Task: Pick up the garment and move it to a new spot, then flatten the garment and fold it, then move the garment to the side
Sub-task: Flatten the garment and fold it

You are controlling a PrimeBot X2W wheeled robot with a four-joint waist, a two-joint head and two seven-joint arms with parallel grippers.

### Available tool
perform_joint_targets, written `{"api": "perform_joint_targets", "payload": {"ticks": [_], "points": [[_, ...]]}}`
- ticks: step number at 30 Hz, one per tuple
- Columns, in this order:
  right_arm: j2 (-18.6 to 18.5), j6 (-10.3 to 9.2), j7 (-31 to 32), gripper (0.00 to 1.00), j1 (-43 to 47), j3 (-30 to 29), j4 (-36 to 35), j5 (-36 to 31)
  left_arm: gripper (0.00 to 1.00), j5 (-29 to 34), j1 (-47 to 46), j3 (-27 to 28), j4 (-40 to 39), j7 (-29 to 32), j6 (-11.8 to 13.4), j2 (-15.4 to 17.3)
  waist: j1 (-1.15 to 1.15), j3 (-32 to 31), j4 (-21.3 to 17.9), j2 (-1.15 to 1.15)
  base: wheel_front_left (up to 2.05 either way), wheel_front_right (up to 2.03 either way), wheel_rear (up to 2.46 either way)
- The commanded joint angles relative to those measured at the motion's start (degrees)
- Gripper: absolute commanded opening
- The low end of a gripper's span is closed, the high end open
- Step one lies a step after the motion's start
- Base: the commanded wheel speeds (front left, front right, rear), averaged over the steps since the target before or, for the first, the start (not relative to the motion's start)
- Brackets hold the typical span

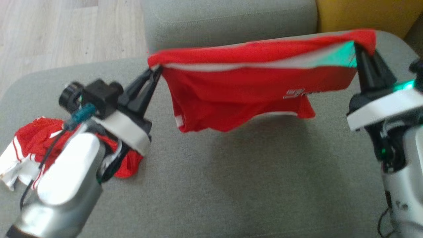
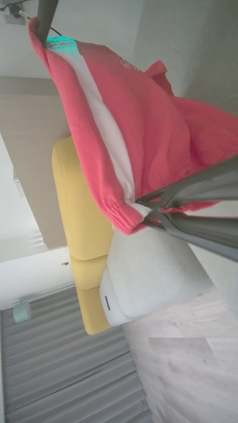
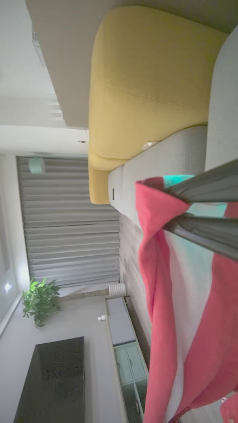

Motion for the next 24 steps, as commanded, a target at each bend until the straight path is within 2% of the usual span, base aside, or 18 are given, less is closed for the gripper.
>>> {"api": "perform_joint_targets", "payload": {"ticks": [1,7,13,16,20,23,24], "points": [[-0.28,-0.04,1.27,0.00,-0.21,0.18,-3.04,0.47,0.00,-0.21,-1.56,2.24,-2.59,0.70,0.42,2.73,0.01,0.84,0.08,0.00,0.00,0.00,0.00],[-0.34,-0.04,5.60,0.00,-3.77,-1.04,-4.68,-0.53,0.00,0.09,-4.44,1.87,-5.04,4.04,0.21,4.34,0.01,6.13,-0.23,0.00,0.00,0.00,0.00],[-1.88,-0.04,5.92,0.00,-19.48,0.94,4.31,-0.74,0.00,0.28,-18.30,1.73,0.26,6.46,-1.16,4.78,0.01,15.45,-1.83,0.00,0.00,0.00,0.00],[-2.50,-0.04,2.29,0.00,-30.06,2.88,12.03,-1.06,0.00,0.90,-27.72,0.72,5.57,6.18,-1.57,4.51,0.01,19.41,-2.64,0.00,0.00,0.00,0.00],[-3.27,-0.04,-6.49,0.00,-43.87,4.25,22.48,-3.35,0.00,2.15,-40.34,0.78,13.31,2.31,-1.71,3.39,0.01,23.01,-3.09,0.00,0.00,0.00,0.00],[-2.70,-0.04,-14.85,0.00,-51.40,3.14,29.36,-5.01,0.00,2.70,-47.05,1.92,18.81,-1.47,-1.72,1.77,0.01,24.12,-3.04,0.00,0.00,0.00,0.00],[-2.70,-0.04,-14.85,0.00,-51.40,3.14,29.36,-5.01,0.00,2.70,-47.05,1.92,18.81,-1.47,-1.72,1.77,0.01,24.12,-3.04,0.00,0.00,0.00,0.00]]}}
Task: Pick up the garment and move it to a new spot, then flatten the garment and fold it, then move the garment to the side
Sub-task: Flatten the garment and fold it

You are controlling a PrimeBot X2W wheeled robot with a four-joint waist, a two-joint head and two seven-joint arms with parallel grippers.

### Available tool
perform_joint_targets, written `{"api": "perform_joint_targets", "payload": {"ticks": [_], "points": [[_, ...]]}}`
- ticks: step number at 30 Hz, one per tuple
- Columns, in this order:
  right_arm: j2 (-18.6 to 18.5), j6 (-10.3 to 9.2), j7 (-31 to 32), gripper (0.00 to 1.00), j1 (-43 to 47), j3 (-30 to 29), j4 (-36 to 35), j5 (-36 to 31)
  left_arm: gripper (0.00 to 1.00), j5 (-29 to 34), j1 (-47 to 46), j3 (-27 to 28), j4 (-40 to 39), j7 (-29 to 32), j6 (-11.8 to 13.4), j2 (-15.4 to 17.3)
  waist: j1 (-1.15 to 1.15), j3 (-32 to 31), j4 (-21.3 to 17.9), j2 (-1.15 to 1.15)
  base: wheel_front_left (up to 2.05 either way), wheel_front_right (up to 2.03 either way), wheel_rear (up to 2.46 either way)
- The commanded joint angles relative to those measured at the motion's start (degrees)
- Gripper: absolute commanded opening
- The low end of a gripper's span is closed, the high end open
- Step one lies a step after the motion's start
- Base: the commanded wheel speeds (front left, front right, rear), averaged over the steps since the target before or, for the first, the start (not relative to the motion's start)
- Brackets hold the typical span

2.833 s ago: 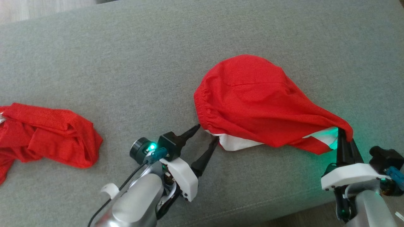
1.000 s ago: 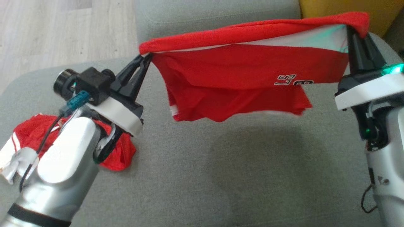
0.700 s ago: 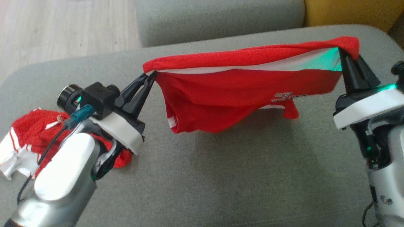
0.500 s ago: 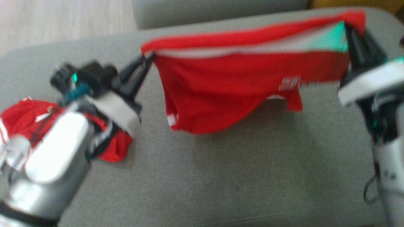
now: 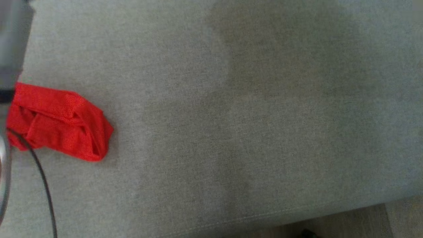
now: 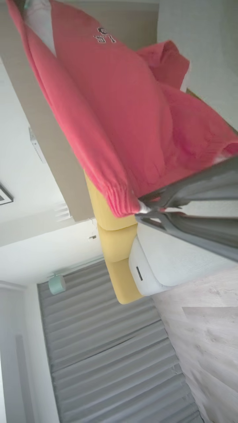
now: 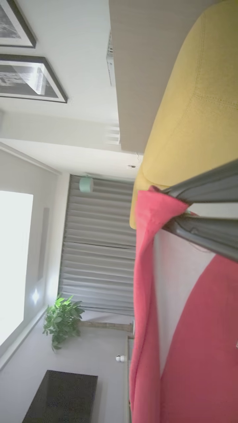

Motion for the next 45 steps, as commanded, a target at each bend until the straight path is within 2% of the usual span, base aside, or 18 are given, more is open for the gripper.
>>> {"api": "perform_joint_targets", "payload": {"ticks": [1,4,8,14,15,19,24,31,39,45], "points": [[0.20,-0.05,-0.68,0.00,-0.84,-0.79,-1.00,-0.18,0.00,0.30,-2.30,2.42,-0.67,-0.27,0.17,2.17,-0.03,1.08,-0.34,0.00,0.00,0.00,0.00],[1.03,-0.05,-3.56,0.00,-3.12,-2.30,3.13,-0.24,0.00,0.77,-4.37,3.05,2.18,-1.59,0.17,0.16,-0.03,1.41,0.05,0.00,0.00,0.00,0.00],[1.80,-0.05,-4.06,0.00,1.14,-0.54,6.35,0.51,0.00,1.53,-0.80,2.66,1.87,-1.83,0.15,-1.99,-0.03,1.49,0.69,0.00,0.00,0.00,0.00],[2.16,-0.05,-4.10,0.00,13.56,4.55,10.92,4.14,0.00,1.76,12.89,-0.12,-1.35,-1.86,0.12,-2.71,-0.03,-0.13,1.17,0.00,0.00,0.00,0.00],[1.39,-0.05,-4.02,0.00,17.48,7.09,12.74,5.88,0.00,1.70,17.85,-1.50,-2.35,-1.86,0.11,-2.23,-0.03,-1.12,1.36,0.00,0.00,0.00,0.00],[-0.95,-0.05,-1.60,0.00,24.01,12.57,14.27,9.48,0.00,1.55,27.00,-6.24,-3.85,-1.87,0.11,-0.66,-0.03,-3.39,1.68,0.00,0.00,0.00,0.00],[-5.33,-0.05,3.75,0.00,30.05,18.75,11.44,14.89,0.00,0.03,34.82,-10.30,-5.14,-1.87,0.11,1.18,-0.03,-6.38,2.11,0.00,0.00,0.00,0.00],[-12.86,-0.05,10.34,0.00,37.02,25.77,4.99,19.83,0.00,0.04,40.97,-13.62,-6.87,-1.87,0.10,2.24,-0.03,-9.84,2.01,0.00,0.00,0.00,0.00],[-19.44,-0.05,14.68,0.00,43.79,27.92,-1.99,23.22,0.00,0.51,47.23,-12.65,-9.22,-1.87,0.10,0.97,-0.03,-14.49,0.93,0.00,0.00,0.00,0.00],[-23.47,-0.05,17.92,0.00,49.49,26.57,-7.48,24.04,0.00,0.87,53.05,-13.13,-11.59,-1.87,0.12,0.01,-0.03,-17.95,0.05,0.00,0.00,0.00,0.00]]}}
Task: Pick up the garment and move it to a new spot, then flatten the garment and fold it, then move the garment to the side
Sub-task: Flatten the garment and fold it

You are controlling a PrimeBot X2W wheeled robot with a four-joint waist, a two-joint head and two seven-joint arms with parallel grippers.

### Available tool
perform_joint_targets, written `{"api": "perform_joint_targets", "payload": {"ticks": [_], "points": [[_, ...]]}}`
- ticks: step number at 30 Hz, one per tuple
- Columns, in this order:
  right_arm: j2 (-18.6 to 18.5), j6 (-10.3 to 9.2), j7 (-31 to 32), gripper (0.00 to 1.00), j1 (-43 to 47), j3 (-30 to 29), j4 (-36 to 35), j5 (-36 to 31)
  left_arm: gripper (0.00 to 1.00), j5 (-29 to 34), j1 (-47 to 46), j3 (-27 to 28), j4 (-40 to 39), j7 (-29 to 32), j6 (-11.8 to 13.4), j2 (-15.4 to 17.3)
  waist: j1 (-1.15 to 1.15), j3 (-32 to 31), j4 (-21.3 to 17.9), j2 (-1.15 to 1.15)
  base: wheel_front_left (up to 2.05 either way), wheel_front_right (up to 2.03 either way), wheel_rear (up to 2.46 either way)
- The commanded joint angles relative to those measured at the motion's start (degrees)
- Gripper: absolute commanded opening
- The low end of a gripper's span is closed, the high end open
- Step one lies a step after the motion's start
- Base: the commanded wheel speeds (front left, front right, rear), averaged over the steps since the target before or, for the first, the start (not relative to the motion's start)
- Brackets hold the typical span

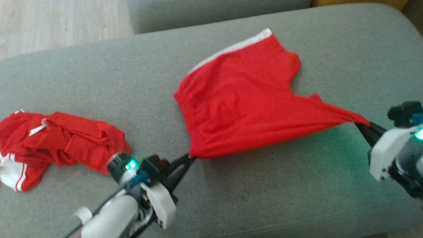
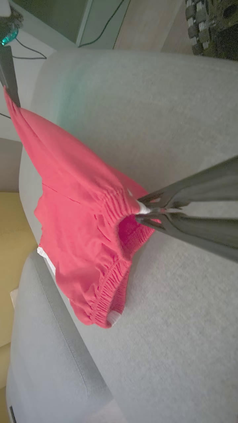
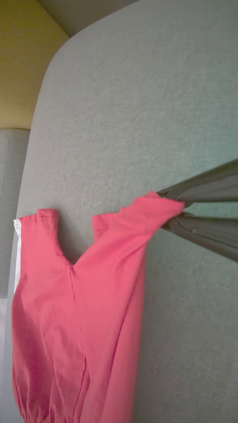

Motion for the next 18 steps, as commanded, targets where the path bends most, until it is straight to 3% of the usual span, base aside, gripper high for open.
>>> {"api": "perform_joint_targets", "payload": {"ticks": [1,9,18], "points": [[-3.00,-0.05,0.32,0.00,0.89,-0.88,-1.61,0.75,0.00,0.41,-1.33,2.34,-1.87,-0.29,0.12,0.75,0.01,-1.09,-0.42,-0.01,0.00,0.00,0.00],[-6.25,-0.05,5.53,0.00,8.66,-7.39,-10.23,-0.68,0.00,0.33,2.72,1.79,-5.27,-0.29,0.90,-0.86,0.01,-2.16,-0.72,-0.01,0.00,0.00,0.00],[-2.74,-0.05,9.82,0.00,5.57,-15.41,-15.76,-9.07,0.00,0.41,-2.07,4.64,-6.46,-0.29,1.62,-1.25,0.01,1.78,2.19,-0.01,0.00,0.00,0.00]]}}
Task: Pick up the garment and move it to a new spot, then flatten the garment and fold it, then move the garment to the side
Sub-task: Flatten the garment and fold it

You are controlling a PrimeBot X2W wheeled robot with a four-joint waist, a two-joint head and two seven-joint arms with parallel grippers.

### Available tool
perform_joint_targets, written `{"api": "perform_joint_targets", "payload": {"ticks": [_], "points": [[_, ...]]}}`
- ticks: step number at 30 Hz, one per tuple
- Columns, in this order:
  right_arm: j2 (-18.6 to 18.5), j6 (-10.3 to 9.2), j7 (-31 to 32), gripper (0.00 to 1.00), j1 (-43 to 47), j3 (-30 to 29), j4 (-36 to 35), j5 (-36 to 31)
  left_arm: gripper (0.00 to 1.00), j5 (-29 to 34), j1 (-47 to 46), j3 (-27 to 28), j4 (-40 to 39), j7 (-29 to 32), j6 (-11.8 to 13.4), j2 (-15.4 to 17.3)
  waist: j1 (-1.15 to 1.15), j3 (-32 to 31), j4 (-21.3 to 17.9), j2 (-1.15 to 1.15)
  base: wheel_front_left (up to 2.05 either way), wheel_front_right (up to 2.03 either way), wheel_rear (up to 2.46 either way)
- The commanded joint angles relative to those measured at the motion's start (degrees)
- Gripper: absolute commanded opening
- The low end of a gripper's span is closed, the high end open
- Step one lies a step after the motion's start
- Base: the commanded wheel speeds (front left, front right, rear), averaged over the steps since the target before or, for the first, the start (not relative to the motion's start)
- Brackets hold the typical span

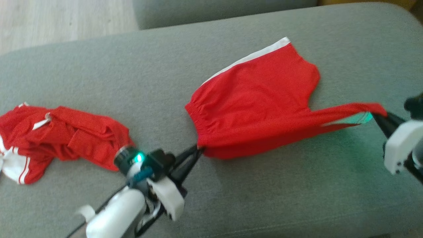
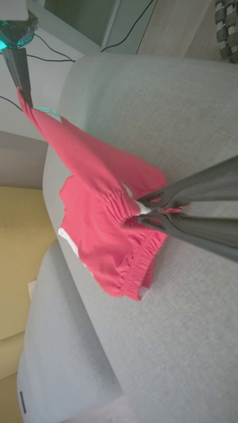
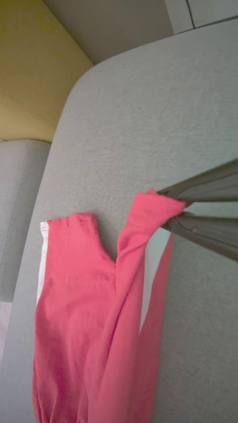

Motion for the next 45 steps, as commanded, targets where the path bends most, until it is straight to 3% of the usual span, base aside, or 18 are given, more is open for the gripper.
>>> {"api": "perform_joint_targets", "payload": {"ticks": [1,15,29,41,42,43,45], "points": [[-1.43,-0.05,0.39,0.00,-2.67,-0.72,-1.81,-0.71,0.00,0.42,-3.71,2.81,-1.65,-0.29,0.25,0.50,-0.01,1.22,1.12,0.00,0.00,0.00,0.00],[-0.23,-0.05,4.26,0.00,-21.75,3.45,5.49,-4.39,0.00,0.62,-17.73,2.55,4.41,-0.19,-0.69,-3.79,-0.01,10.51,6.53,0.00,0.00,0.00,0.00],[-0.88,-0.05,-1.28,0.00,-38.49,15.50,18.15,-6.02,0.00,0.71,-26.41,-0.11,11.10,-0.27,-1.15,-8.39,-0.01,17.96,10.03,0.00,0.00,0.00,0.00],[1.13,-0.05,-6.11,0.00,-45.02,22.07,28.98,-2.97,0.00,1.57,-28.02,0.60,12.35,-0.29,-1.22,-9.25,-0.01,20.01,11.21,0.00,0.00,0.00,0.00],[1.53,-0.05,-6.16,0.89,-45.04,22.24,29.79,-2.03,0.00,1.64,-28.01,0.58,12.57,-0.29,-1.22,-9.24,-0.01,20.02,11.21,0.00,0.00,0.00,0.00],[1.96,-0.05,-6.20,1.00,-45.01,22.44,30.51,-1.07,0.00,1.67,-27.97,0.55,12.84,-0.29,-1.22,-9.24,-0.01,19.98,11.19,0.00,0.00,0.00,0.00],[2.63,-0.05,-6.54,1.00,-44.84,23.05,31.59,0.69,0.50,1.75,-27.87,0.62,13.30,-0.29,-1.22,-9.26,-0.01,19.71,11.07,0.00,0.00,0.00,0.00]]}}
